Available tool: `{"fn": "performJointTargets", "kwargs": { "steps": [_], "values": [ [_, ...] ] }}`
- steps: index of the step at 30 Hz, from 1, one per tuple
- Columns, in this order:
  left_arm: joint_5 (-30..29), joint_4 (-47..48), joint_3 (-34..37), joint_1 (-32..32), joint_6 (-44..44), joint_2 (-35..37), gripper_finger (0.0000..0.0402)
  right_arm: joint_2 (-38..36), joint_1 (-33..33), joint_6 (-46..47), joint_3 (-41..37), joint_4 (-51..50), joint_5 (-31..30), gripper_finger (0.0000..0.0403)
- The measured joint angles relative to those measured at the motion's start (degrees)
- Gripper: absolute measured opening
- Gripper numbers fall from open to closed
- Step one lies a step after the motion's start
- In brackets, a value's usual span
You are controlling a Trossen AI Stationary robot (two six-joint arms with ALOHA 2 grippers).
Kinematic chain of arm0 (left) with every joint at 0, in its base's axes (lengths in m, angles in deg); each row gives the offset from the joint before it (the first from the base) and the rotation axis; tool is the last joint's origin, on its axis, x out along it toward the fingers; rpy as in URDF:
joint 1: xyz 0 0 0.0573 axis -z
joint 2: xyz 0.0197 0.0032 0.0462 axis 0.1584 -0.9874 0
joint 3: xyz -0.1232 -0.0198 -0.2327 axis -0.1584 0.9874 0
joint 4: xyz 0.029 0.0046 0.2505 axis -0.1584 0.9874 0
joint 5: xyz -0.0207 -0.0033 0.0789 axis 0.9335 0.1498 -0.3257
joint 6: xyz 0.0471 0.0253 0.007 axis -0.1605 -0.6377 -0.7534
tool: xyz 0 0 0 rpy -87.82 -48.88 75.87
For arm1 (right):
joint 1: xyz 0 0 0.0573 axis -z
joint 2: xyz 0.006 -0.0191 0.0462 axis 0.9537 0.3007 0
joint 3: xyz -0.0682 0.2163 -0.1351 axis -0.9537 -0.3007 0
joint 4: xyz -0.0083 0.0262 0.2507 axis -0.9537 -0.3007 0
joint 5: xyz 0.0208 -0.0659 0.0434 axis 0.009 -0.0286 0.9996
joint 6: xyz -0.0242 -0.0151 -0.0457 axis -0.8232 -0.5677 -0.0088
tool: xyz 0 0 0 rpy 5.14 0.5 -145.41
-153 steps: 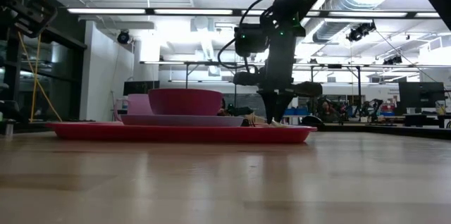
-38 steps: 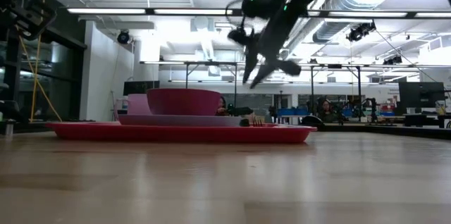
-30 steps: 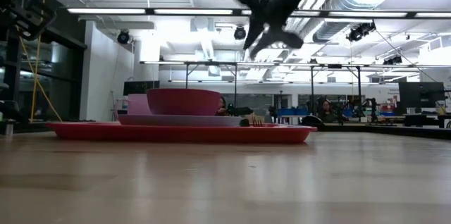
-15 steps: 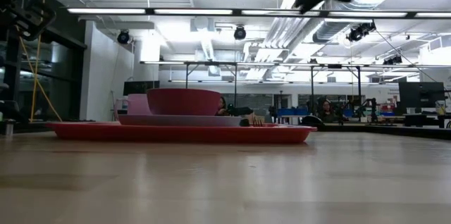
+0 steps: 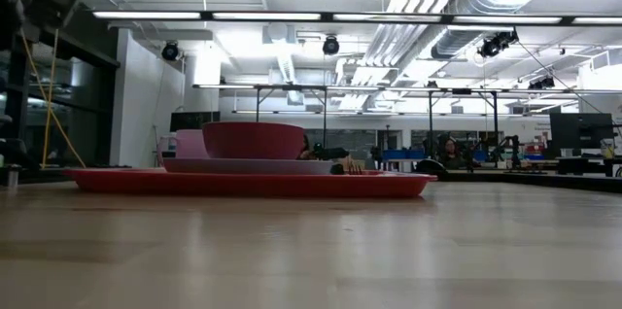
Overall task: Set up tray
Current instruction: Return to Home Position
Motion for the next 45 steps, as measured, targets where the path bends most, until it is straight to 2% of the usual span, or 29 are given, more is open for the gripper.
{"fn": "performJointTargets", "kwargs": {
  "steps": [7, 13, 18, 20, 23, 25, 29, 33, 45],
  "values": [
    [-0.86, -1.03, 0.00, -0.01, -5.37, 0.00, 0.0140, -1.61, -9.38, 6.69, -2.27, -2.80, -8.45, 0.0074],
    [2.42, -1.23, 0.00, -0.01, -8.39, 0.00, 0.0140, -7.97, -16.44, 13.29, -17.49, 8.89, -11.67, 0.0074],
    [3.33, -1.28, 0.00, 0.01, -12.82, 0.00, 0.0140, -15.50, -20.27, 13.52, -29.96, 21.75, -13.10, 0.0074],
    [-1.94, 1.70, -0.02, 0.01, -12.28, 0.01, 0.0140, -18.53, -21.40, 13.57, -34.52, 25.50, -16.04, 0.0074],
    [-15.53, 9.02, 0.02, 0.01, -11.33, -0.04, 0.0140, -22.90, -22.70, 12.39, -41.18, 31.74, -19.30, 0.0074],
    [-21.35, 12.36, 0.04, -0.01, -11.35, -0.02, 0.0140, -25.48, -23.13, 11.58, -45.07, 35.70, -19.77, 0.0074],
    [-24.73, 14.98, 0.04, -0.01, -13.92, -0.02, 0.0140, -29.75, -23.27, 12.17, -52.16, 40.74, -20.15, 0.0074],
    [-30.50, 17.25, 0.04, -0.03, -14.84, -0.02, 0.0140, -32.17, -23.24, 12.61, -57.45, 44.86, -20.46, 0.0074],
    [-37.69, 18.05, 0.04, -0.03, -15.18, 0.02, 0.0140, -36.43, -23.26, 12.32, -63.55, 47.55, -25.67, 0.0074]
  ]
}}
